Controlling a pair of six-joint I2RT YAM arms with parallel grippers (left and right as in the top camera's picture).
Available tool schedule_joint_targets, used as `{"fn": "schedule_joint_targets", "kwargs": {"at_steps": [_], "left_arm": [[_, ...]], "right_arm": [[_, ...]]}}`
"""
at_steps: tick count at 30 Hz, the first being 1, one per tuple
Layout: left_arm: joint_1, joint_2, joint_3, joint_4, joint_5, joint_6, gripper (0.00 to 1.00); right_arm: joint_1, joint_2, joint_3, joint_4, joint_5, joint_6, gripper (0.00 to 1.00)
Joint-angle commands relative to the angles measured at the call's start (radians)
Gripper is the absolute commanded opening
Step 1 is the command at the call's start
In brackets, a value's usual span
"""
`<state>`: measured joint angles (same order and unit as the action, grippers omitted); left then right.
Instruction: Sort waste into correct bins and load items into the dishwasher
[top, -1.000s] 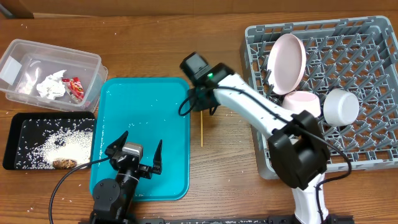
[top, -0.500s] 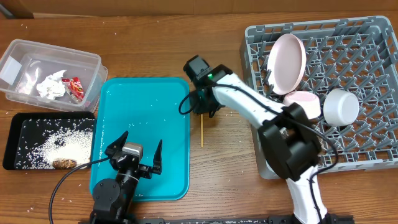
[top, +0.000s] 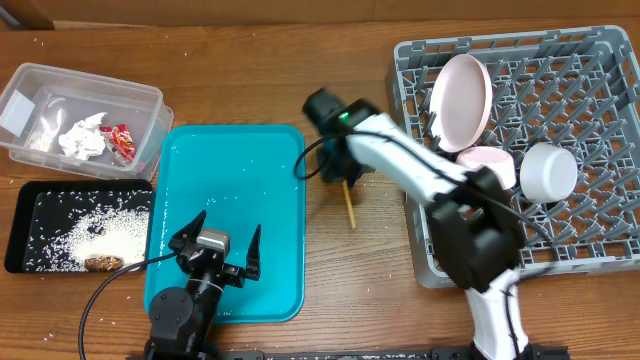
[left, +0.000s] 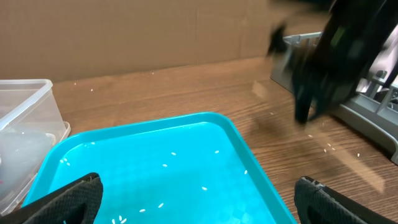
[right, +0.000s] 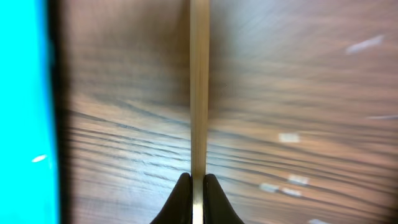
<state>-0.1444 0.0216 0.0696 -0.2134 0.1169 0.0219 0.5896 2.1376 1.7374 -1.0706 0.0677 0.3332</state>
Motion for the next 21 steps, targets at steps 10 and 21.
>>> {"fn": "schedule_joint_targets", "kwargs": {"at_steps": [10, 21], "left_arm": [[-0.006, -0.009, -0.004, 0.001, 0.006, -0.006, 1.0], [-0.006, -0.009, -0.004, 0.001, 0.006, -0.006, 1.0]], "right_arm": [[-0.209, -0.232, 0.019, -0.063, 0.045, -0.375, 0.04], [-0.238, -0.245, -0.008, -0.106, 0.115, -0.295, 0.04]]}}
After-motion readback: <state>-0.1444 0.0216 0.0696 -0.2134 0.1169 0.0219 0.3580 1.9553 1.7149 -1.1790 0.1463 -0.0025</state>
